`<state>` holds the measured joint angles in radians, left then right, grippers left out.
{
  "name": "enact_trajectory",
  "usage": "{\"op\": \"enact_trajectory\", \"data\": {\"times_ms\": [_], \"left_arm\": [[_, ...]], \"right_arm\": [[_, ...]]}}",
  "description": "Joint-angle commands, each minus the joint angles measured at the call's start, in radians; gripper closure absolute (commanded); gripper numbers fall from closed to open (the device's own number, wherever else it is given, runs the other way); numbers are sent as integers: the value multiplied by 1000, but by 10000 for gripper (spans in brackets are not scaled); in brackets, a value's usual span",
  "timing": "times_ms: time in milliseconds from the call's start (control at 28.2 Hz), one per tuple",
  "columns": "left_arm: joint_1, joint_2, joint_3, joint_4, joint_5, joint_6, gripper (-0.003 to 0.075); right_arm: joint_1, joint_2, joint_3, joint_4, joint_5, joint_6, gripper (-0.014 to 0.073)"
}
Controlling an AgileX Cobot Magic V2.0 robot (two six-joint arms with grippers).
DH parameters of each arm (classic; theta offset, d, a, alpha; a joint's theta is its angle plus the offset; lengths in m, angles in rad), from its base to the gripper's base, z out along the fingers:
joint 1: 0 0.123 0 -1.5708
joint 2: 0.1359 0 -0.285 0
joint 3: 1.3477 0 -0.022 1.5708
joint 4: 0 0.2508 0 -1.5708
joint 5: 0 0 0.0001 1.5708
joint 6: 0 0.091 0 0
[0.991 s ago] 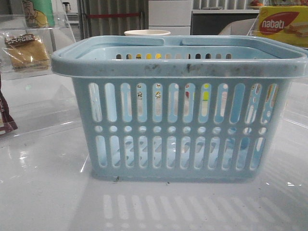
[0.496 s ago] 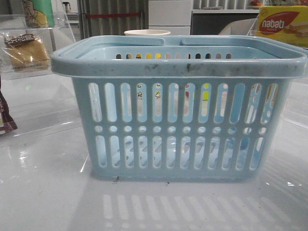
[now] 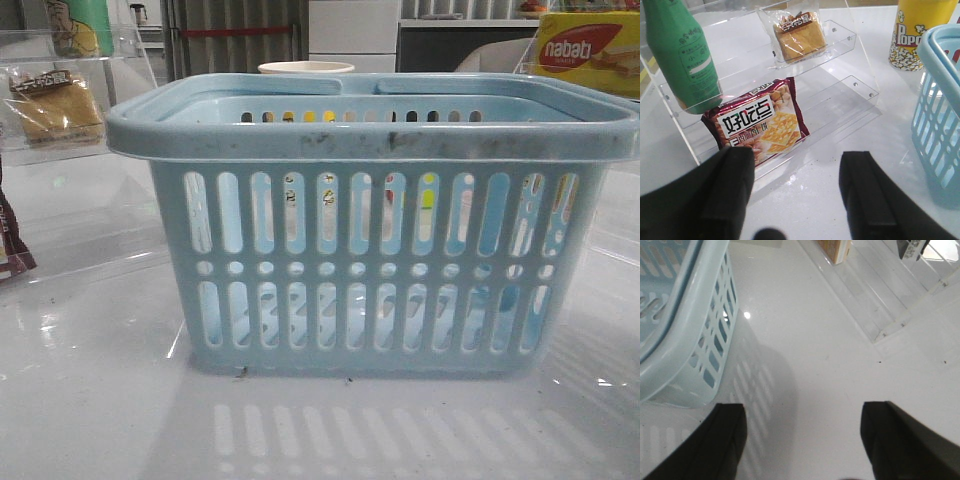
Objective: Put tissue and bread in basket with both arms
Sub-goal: 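Move the right gripper down toward the small black box on the acrylic shelf, then close the right gripper on the black box and lift it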
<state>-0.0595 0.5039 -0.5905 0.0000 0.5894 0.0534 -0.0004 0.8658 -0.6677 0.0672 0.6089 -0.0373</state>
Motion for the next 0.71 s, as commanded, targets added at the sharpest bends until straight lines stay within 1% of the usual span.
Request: {"op": "enact_trajectory", "data": {"times_ms": [0,319,425,673], "left_arm": [[-7,12,-31,-5,-82,-5,281],[-7,12,-31,-5,-82,-5,340],[-7,12,-31,-5,-82,-5,340],[-7,12,-31,-5,-82,-5,340]], "right_arm": [[-30,57,-75,-5,-99,31,1],[-202,300,-304,-5,-78,37,1],[-220,394,-396,-5,-80,37,1],[-221,601,-592,-11,-76,37,1]]}}
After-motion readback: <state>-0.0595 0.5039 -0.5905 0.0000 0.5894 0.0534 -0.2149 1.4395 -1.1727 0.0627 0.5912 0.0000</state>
